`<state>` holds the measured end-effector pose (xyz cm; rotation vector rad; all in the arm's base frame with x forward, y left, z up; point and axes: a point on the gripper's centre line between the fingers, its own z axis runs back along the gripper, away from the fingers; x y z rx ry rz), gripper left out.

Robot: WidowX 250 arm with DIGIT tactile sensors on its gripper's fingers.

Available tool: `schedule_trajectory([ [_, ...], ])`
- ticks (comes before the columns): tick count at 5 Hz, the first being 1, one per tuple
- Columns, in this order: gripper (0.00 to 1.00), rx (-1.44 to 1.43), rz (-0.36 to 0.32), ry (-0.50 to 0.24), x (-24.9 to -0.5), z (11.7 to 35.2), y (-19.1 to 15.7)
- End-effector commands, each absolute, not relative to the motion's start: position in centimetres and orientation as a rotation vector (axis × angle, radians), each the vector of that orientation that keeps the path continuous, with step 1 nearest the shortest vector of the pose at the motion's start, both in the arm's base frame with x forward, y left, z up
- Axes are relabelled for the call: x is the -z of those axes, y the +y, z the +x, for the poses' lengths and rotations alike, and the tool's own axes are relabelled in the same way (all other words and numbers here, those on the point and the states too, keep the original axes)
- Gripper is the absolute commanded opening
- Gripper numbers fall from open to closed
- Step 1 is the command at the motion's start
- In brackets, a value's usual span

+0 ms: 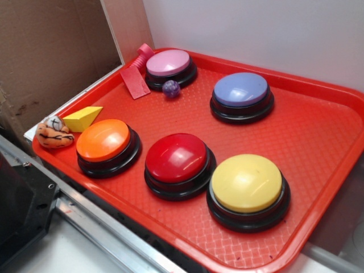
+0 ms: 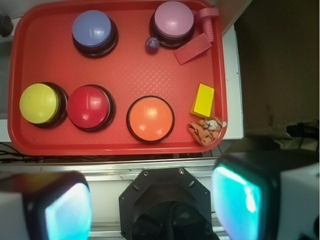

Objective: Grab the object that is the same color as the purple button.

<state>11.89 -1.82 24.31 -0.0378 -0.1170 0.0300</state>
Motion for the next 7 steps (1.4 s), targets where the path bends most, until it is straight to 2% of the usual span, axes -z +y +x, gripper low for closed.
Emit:
schedule_trajectory([
  [1, 1.0, -0.03, -0.038, -0.117, -24.3, 11.9, -1.8],
  [2, 1.0, -0.142, -0.064, -0.168, -23.6, 14.1, -1.3],
  [3, 1.0, -0.255, -0.075, -0.185, -22.7, 16.9, -0.3],
  [4, 1.0, -0.478, -0.08, -0.242, -20.9, 20.1, 1.0],
  [5, 1.0, -0.65, -0.044, -0.285, -18.7, 23.4, 1.7],
  [6, 1.0, -0.76, -0.011, -0.268, -14.9, 26.7, 2.0],
  [7, 1.0, -0.837, -0.034, -0.267, -11.5, 29.1, 1.9],
])
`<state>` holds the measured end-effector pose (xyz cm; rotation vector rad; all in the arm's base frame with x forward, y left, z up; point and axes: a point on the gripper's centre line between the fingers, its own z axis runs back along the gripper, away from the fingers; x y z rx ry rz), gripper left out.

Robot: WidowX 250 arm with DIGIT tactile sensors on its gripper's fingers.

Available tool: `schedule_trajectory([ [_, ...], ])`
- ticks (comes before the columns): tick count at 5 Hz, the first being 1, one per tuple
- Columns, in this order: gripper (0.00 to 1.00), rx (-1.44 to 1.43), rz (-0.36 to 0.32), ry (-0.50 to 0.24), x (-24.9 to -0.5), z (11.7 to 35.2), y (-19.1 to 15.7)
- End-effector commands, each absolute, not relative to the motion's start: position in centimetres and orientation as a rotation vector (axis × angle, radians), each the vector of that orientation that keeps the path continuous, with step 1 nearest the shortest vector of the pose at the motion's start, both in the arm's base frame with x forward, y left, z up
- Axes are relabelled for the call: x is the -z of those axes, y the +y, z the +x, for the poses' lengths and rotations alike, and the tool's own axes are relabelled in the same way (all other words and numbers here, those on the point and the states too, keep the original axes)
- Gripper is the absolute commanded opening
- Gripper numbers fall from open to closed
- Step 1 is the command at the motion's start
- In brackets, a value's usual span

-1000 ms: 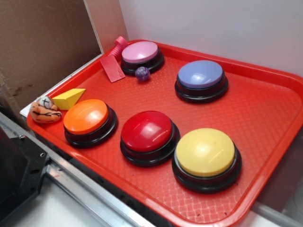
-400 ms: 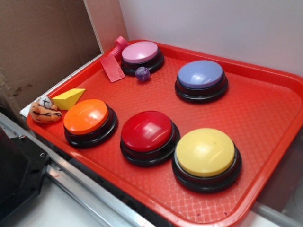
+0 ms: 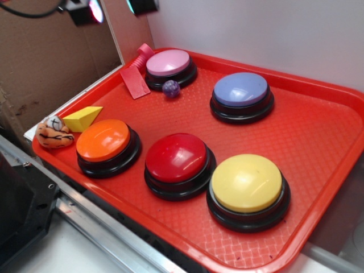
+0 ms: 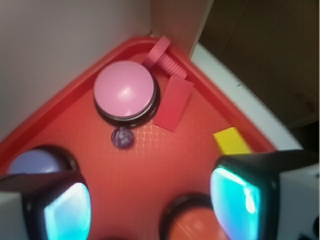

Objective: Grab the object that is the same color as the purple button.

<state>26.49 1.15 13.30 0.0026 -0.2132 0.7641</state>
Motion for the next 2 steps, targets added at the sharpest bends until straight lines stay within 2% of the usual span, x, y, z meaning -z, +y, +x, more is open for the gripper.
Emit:
schedule_trajectory([
  [1, 1.0, -0.844, -0.065, -0.224, -8.2, 30.8, 1.8],
  [2, 1.0, -0.846, -0.109, -0.159, -6.0, 31.1, 1.7],
])
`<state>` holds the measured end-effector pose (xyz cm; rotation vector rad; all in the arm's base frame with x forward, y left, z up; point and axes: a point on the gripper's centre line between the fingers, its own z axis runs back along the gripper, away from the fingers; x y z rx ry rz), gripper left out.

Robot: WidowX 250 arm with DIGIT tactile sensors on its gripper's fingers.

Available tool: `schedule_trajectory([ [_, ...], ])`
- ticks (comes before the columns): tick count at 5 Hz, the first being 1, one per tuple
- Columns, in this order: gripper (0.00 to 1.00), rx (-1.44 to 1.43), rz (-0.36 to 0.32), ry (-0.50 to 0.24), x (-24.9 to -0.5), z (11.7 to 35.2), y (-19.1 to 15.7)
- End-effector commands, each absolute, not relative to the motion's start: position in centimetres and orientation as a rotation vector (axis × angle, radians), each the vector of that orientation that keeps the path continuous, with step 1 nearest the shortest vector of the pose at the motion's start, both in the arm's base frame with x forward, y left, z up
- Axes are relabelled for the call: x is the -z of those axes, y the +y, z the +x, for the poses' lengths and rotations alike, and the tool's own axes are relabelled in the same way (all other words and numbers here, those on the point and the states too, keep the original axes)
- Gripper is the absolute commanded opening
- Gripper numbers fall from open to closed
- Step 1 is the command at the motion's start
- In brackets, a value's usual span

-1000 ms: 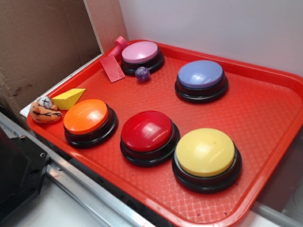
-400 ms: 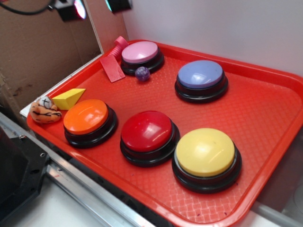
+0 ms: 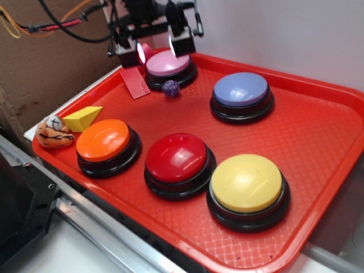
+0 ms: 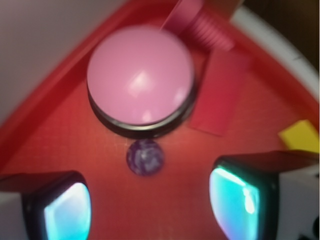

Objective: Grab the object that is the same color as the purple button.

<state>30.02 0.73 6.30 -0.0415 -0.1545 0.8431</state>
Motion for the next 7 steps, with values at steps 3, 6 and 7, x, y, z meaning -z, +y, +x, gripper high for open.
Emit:
schedule_trajectory([
  [3, 1.0, -0.841, -0.069, -0.095, -3.9, 31.2, 1.2],
  [6, 0.1, -0.856, -0.051, -0.016, -2.8, 31.2, 0.8],
  [7, 0.0, -0.861, -0.036, 0.001, -2.7, 31.2, 0.6],
])
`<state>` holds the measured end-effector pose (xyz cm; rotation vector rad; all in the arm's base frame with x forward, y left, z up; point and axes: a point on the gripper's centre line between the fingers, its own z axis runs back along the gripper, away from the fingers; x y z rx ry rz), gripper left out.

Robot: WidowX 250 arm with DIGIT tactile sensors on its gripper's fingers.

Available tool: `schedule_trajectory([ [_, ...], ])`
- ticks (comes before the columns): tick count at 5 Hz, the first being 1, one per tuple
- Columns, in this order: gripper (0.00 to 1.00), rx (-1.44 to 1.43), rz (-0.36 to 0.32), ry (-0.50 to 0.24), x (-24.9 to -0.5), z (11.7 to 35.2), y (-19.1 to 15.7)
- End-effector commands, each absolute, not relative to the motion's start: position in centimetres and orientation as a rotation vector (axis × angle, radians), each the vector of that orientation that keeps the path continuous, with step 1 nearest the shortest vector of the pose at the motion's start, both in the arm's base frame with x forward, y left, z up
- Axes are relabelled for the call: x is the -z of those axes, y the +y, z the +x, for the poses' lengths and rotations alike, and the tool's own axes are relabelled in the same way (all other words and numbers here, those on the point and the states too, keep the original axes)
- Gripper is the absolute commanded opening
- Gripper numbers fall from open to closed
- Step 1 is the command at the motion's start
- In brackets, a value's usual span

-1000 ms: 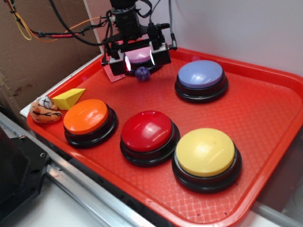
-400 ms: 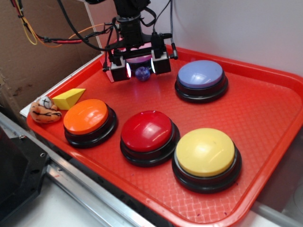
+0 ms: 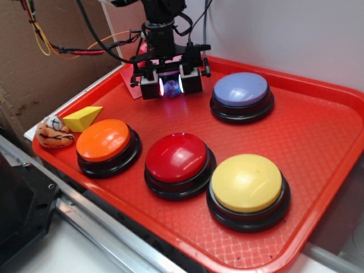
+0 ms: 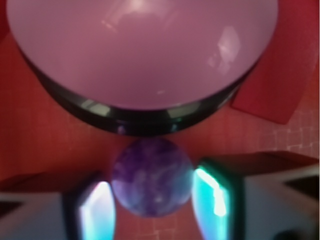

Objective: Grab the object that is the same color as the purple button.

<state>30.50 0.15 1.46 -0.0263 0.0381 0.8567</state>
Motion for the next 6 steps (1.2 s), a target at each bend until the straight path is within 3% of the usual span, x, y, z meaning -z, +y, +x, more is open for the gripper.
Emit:
schedule_trajectory([
  [1, 0.0, -0.802, 0.034, -0.032, -3.3, 31.1, 0.2],
  [2, 0.0, -0.606, 0.045, -0.071, -6.7, 30.7, -0.8],
  [4, 0.0, -0.218, -0.089, -0.196, -16.7, 26.8, -1.8],
  [5, 0.0, -0.18, -0.134, -0.246, -21.5, 24.5, -2.2],
  [6, 0.0, -0.177, -0.162, -0.251, -23.9, 22.7, -2.3],
])
